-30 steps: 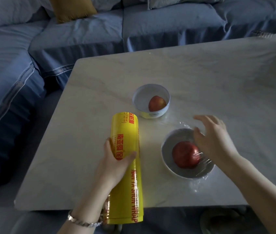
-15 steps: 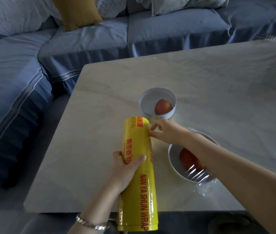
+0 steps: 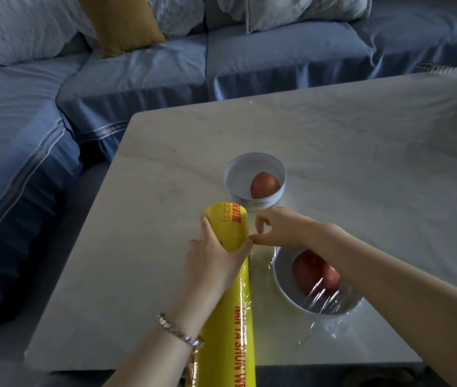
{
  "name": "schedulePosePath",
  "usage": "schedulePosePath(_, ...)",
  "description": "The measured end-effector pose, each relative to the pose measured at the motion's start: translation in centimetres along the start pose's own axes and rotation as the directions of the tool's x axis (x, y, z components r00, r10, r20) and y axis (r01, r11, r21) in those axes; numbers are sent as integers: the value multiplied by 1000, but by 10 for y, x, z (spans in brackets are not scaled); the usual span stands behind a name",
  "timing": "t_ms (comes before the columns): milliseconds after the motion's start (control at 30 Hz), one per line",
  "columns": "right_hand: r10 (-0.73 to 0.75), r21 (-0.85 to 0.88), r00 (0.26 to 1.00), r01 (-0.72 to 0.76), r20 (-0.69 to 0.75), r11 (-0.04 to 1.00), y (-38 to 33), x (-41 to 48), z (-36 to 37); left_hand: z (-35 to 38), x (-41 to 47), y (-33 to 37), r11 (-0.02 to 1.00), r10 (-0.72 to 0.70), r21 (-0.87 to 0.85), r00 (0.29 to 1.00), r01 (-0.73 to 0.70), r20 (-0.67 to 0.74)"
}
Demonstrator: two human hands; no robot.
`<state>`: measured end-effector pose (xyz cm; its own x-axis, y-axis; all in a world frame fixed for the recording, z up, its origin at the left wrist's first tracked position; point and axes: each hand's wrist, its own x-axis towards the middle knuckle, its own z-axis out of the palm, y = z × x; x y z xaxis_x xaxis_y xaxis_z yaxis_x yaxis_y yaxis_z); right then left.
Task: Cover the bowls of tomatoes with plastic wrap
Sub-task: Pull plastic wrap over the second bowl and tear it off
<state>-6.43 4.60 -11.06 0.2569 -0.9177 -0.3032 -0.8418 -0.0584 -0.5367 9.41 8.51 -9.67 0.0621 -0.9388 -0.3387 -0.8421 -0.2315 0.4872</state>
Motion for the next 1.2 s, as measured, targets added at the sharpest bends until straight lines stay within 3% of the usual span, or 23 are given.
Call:
schedulePosePath(233, -45, 64, 995, 51, -86, 997, -5, 4, 6, -3, 11, -14, 989, -16, -143, 998, 25, 60)
schedulePosePath(433, -136, 66, 973, 150, -186, 986, -5, 4, 18, 0, 11, -14, 996, -5, -93, 1000, 6, 10)
schedulePosePath(600, -69, 86, 970, 91, -235, 992, -8, 7, 20, 1, 11, -14, 998, -1, -68, 1000, 2, 16)
schedulePosePath(733, 78, 139, 947, -35, -312, 990, -8, 14, 25, 2, 8, -12, 997, -6, -75, 1000, 6, -2)
schedulePosePath(900, 157, 274, 968, -100, -196, 957, -6, 15, 12, 0, 12, -19, 990, 8, -141, 1000, -5, 19)
schedulePosePath(1033, 250, 424, 947, -146, -200, 894, -1, 9, 5, -1, 10, -20, 962, 258, -75, 965, -261, -44)
schedulePosePath(1100, 252, 474, 945, -127, -210, 871, -1, 9, 4, -2, 9, -18, 928, 371, -6, 928, -371, -11)
schedulePosePath(1200, 276, 523, 939, -131, -208, 842, -5, 8, 2, -3, 11, -14, 910, 395, 113, 917, -400, 57)
